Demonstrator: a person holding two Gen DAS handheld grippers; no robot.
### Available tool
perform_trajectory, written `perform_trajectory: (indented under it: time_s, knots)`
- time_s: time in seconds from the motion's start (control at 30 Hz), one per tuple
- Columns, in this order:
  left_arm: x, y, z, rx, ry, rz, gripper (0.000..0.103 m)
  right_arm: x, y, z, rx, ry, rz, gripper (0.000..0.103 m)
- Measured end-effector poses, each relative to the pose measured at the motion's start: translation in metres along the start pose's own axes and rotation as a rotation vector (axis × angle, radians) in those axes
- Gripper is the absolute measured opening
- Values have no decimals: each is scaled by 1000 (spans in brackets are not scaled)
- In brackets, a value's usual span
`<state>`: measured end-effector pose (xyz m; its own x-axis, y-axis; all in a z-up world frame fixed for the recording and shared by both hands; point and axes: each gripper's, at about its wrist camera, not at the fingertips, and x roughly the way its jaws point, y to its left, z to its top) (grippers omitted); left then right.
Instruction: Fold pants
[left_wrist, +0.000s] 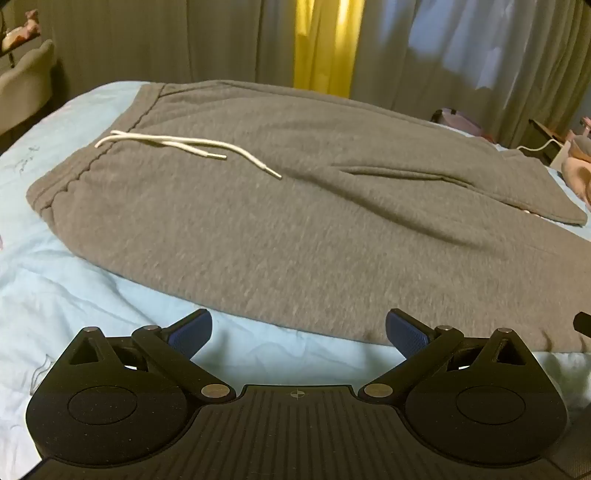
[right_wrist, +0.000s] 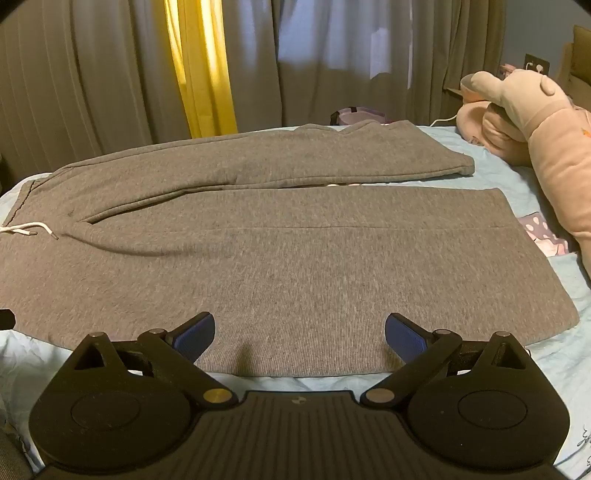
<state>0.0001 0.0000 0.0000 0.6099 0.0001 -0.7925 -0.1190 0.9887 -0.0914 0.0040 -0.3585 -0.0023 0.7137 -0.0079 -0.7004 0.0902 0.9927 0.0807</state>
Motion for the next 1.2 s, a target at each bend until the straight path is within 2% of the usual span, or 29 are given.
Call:
perform_trajectory:
  time_s: [1.2]
  knots:
    - [4,1,-5,-21,-5,-16,103,1,2,0,-1,2,1,99]
